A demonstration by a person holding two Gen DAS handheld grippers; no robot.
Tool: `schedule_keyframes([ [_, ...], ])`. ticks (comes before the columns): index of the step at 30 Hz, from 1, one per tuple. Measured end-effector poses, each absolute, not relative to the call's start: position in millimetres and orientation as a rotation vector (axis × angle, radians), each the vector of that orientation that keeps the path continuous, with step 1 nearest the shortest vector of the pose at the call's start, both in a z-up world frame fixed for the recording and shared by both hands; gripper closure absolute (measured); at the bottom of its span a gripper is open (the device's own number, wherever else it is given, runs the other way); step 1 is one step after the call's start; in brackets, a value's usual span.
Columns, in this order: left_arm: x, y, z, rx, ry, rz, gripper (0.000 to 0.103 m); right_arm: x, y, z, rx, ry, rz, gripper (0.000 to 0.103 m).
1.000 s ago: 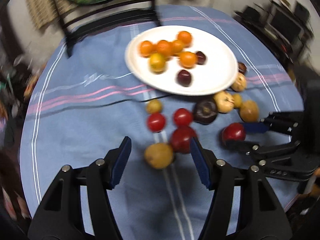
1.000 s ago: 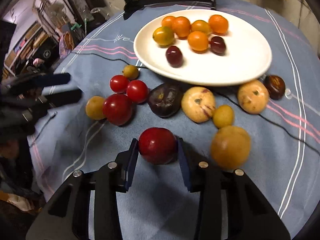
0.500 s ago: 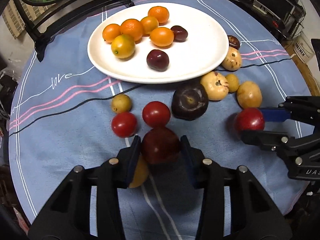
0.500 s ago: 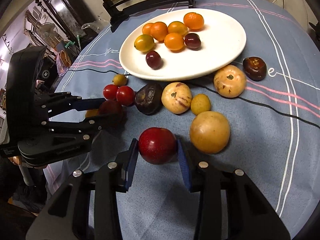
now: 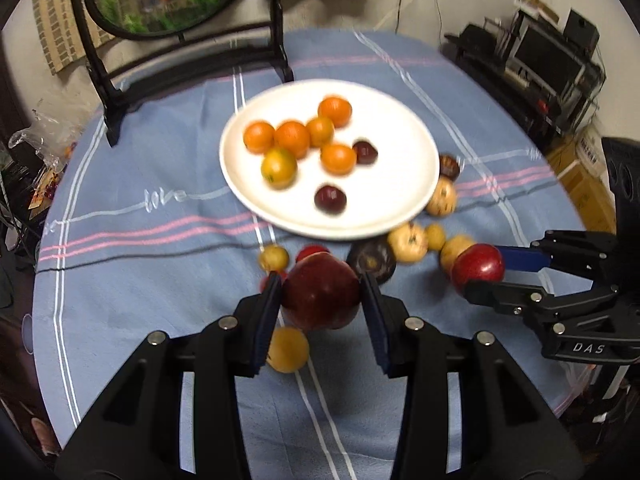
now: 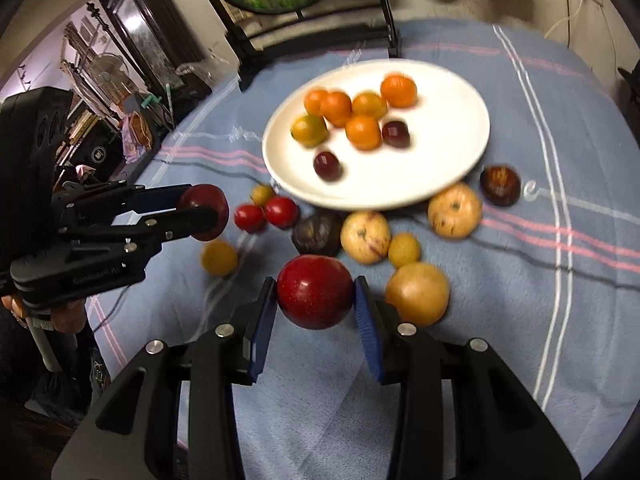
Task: Organize fruits
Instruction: 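Carry both red fruits over the white plate and open both tools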
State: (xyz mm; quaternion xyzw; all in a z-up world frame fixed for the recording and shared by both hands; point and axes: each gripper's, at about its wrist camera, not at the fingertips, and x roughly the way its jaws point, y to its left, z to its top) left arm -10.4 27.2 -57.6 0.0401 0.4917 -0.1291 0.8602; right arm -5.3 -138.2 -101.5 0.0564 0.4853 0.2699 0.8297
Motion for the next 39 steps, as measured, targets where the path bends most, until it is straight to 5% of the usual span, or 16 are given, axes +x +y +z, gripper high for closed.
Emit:
schedule_keyframes([
  [14,48,7,-5,0.059,0.913,-0.258,0.062,41,-164,-24,0.141,0.842,0.551,0.064],
  [39,110,-5,-45,0.082,0.987,-0.158,0.062,124,-154,-48,0.123,0.895,0.535,0.064],
])
